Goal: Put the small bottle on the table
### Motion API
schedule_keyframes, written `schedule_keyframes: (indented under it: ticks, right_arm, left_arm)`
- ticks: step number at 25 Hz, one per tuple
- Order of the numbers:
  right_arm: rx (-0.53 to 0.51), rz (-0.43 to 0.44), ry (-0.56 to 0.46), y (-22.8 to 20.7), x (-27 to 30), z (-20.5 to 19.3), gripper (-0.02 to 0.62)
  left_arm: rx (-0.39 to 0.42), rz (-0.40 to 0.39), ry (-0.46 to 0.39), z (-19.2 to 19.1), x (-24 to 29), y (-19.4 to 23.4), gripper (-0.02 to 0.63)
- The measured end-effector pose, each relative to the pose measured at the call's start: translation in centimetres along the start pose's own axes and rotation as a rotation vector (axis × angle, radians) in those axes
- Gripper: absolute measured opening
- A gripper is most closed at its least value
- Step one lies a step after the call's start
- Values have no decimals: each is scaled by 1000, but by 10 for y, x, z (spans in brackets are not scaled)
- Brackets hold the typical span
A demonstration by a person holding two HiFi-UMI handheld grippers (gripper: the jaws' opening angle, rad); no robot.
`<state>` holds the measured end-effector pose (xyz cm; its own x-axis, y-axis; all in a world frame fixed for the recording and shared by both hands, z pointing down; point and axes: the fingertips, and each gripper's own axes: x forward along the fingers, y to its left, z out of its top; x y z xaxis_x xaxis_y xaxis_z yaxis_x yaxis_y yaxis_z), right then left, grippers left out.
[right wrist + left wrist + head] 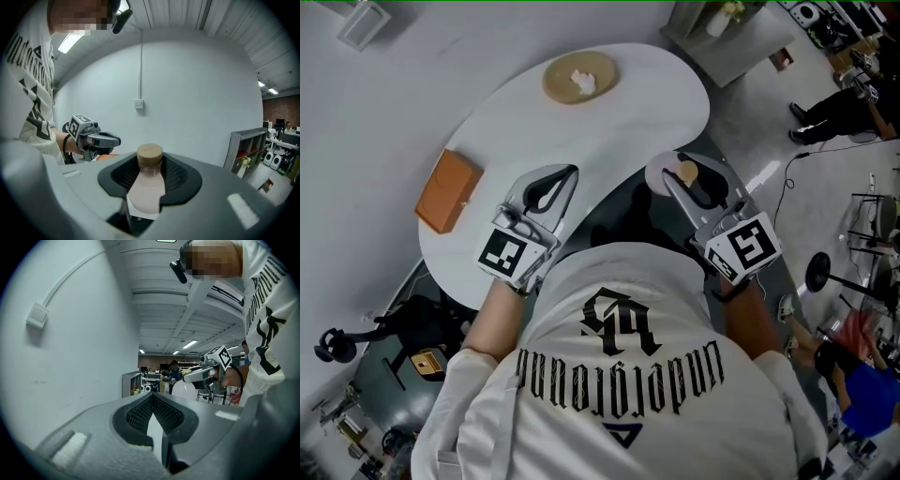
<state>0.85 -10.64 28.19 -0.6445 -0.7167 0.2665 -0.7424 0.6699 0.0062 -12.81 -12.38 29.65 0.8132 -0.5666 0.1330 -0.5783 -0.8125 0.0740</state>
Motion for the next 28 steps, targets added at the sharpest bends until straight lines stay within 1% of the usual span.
schedule_keyframes:
  ticks: [5, 11, 14, 21, 28]
  right_arm:
    - [2, 15, 32, -30, 9, -14, 135]
    - [44, 26, 87, -75, 31, -37, 135]
    - [29, 29, 113, -97, 42, -49, 135]
    - [41, 65, 176, -135, 60, -79, 135]
    - [26, 109, 228, -164, 87, -109, 135]
  left_arm:
    - [-17, 4, 15, -3, 31, 5, 6]
    - [-49, 15, 25, -5, 76, 24, 6]
    - [-56, 14, 30, -9, 94, 33, 6]
    - [-87, 37, 64, -27, 131, 48, 6]
    - [-110, 54, 116, -53, 163, 66, 6]
